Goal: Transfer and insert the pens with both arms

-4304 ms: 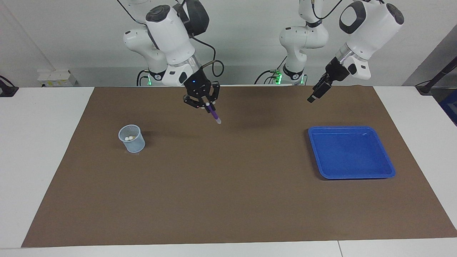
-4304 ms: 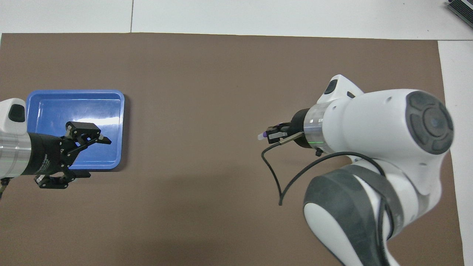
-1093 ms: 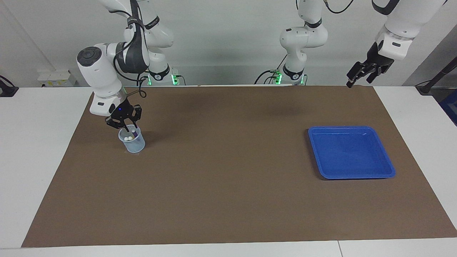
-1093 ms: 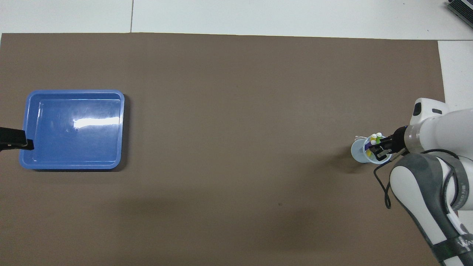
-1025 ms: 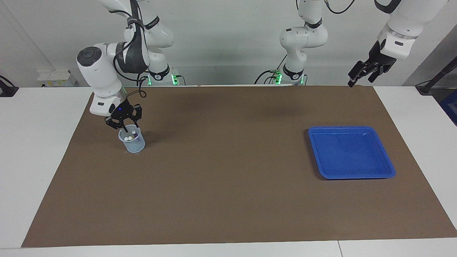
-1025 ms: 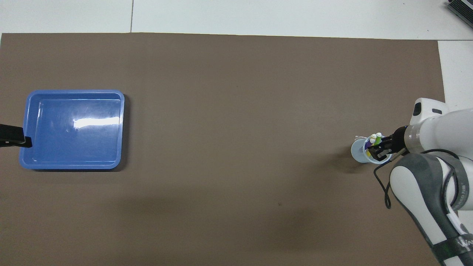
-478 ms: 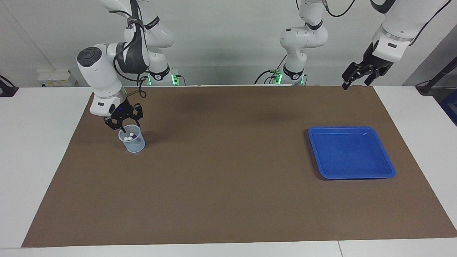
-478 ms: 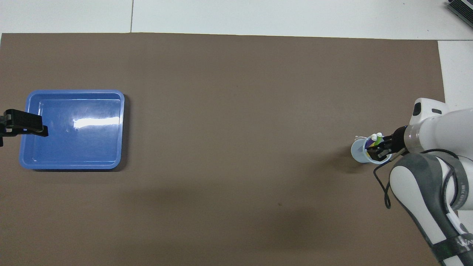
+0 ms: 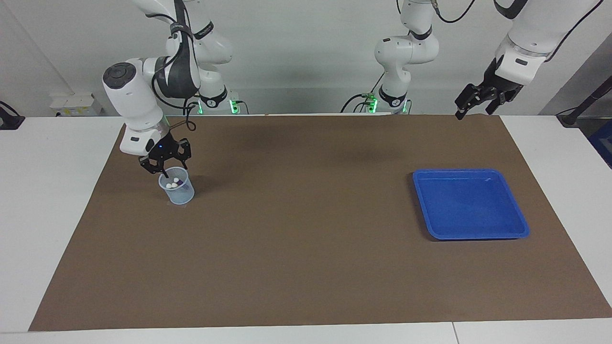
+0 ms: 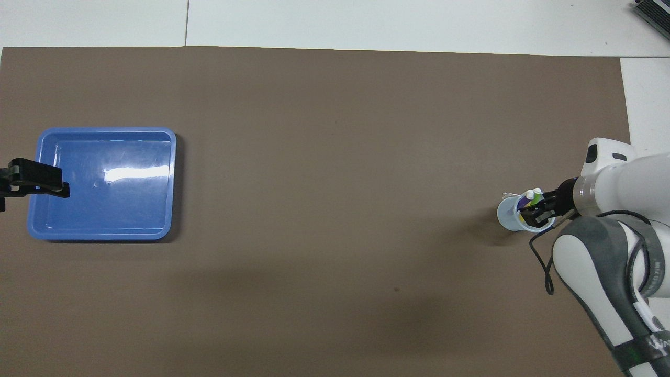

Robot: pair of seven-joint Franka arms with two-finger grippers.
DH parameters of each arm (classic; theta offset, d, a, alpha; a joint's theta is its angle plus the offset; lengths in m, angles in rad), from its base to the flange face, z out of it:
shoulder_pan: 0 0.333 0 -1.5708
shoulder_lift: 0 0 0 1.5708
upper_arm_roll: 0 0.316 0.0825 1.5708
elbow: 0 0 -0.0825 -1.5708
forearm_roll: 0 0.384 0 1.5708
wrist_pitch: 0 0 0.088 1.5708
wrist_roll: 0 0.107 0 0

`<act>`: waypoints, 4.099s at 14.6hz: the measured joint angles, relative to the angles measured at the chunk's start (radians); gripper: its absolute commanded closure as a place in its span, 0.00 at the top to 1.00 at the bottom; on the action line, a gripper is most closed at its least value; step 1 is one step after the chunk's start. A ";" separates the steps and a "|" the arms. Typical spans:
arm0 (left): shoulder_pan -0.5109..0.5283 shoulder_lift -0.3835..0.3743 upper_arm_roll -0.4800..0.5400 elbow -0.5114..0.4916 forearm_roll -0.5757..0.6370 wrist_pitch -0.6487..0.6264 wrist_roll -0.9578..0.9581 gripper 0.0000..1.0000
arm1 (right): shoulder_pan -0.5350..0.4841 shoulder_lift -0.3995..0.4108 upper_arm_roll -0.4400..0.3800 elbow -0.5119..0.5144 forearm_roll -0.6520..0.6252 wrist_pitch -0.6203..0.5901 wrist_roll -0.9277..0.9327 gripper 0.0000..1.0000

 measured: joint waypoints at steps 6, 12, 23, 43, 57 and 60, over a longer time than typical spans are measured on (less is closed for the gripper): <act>0.000 0.002 -0.002 -0.001 0.017 -0.001 0.012 1.00 | 0.001 -0.001 0.004 0.026 0.000 -0.004 0.000 0.58; 0.000 0.010 -0.003 -0.011 0.017 0.026 0.061 1.00 | 0.001 -0.013 0.009 0.178 0.000 -0.210 0.004 0.62; 0.000 0.010 -0.004 -0.015 0.013 0.045 0.063 1.00 | 0.064 -0.019 0.025 0.478 0.003 -0.612 0.191 1.00; 0.000 0.006 -0.013 -0.014 0.013 0.050 0.065 1.00 | 0.079 0.081 0.024 0.654 0.003 -0.711 0.374 1.00; 0.002 0.005 -0.013 -0.013 0.013 0.053 0.065 1.00 | 0.067 0.083 0.031 0.653 -0.004 -0.692 0.432 1.00; 0.002 0.005 -0.013 -0.013 0.013 0.053 0.065 1.00 | 0.066 0.083 0.038 0.653 -0.007 -0.692 0.432 1.00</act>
